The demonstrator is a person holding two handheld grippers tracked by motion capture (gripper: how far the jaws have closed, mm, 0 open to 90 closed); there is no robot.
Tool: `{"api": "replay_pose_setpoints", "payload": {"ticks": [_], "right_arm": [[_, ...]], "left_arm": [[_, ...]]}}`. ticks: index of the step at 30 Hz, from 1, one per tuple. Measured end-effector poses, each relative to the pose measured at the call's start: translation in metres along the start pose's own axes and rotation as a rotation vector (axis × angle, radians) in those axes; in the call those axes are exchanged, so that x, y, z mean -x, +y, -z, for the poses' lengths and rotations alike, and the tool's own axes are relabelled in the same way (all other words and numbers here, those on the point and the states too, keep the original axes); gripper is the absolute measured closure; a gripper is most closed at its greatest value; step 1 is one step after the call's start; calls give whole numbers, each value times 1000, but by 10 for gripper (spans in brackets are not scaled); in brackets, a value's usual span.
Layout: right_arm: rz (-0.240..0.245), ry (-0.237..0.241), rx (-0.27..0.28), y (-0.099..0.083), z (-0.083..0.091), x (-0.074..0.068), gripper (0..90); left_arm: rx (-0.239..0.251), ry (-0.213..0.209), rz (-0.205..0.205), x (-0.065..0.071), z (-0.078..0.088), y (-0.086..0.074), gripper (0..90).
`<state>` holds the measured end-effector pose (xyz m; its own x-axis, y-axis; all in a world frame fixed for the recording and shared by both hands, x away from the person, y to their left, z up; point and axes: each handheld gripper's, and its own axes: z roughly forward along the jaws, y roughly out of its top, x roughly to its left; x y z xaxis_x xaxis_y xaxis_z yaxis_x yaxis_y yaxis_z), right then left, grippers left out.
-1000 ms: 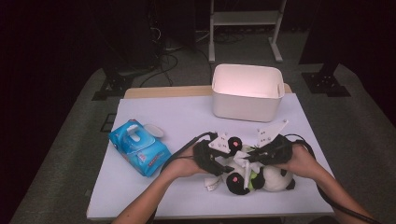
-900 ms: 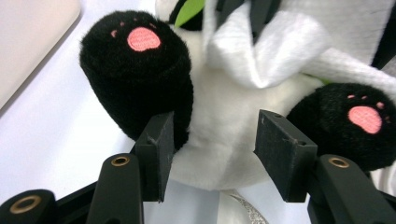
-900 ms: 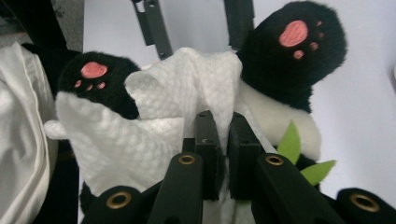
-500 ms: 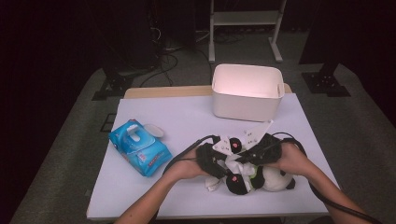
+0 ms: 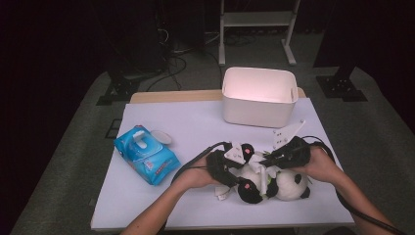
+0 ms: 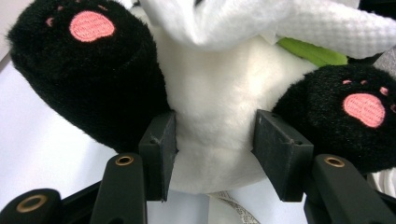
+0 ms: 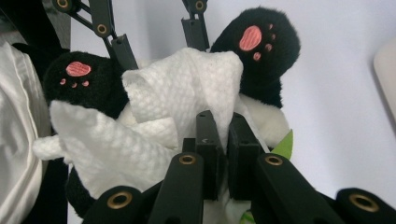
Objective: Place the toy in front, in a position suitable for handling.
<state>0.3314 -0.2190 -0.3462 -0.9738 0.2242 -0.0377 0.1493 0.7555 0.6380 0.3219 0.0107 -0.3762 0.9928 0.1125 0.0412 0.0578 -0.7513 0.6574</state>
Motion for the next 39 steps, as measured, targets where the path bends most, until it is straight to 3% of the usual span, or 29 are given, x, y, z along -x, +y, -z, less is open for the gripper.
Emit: {"api": "replay_pose_setpoints", "payload": {"ticks": [7,13,20,23,31,37,39], "right_arm": [[-10,21,27,-6,-4,-6,844],[12,21,27,-7,-4,-17,845],[25,32,26,-6,-5,-27,846],[64,-2,12,-1,-4,-29,847],[115,-3,15,17,-8,-24,849],[86,-39,13,10,4,-16,848],[53,-46,15,4,11,-9,848]], "left_arm": [[26,21,24,-6,16,-3,459],[34,49,39,-10,23,-2,430],[31,53,41,-14,11,6,419],[30,58,45,-14,7,8,457],[24,66,19,-10,10,8,493],[32,67,19,-9,9,7,493],[19,54,12,-9,8,8,493]]}}
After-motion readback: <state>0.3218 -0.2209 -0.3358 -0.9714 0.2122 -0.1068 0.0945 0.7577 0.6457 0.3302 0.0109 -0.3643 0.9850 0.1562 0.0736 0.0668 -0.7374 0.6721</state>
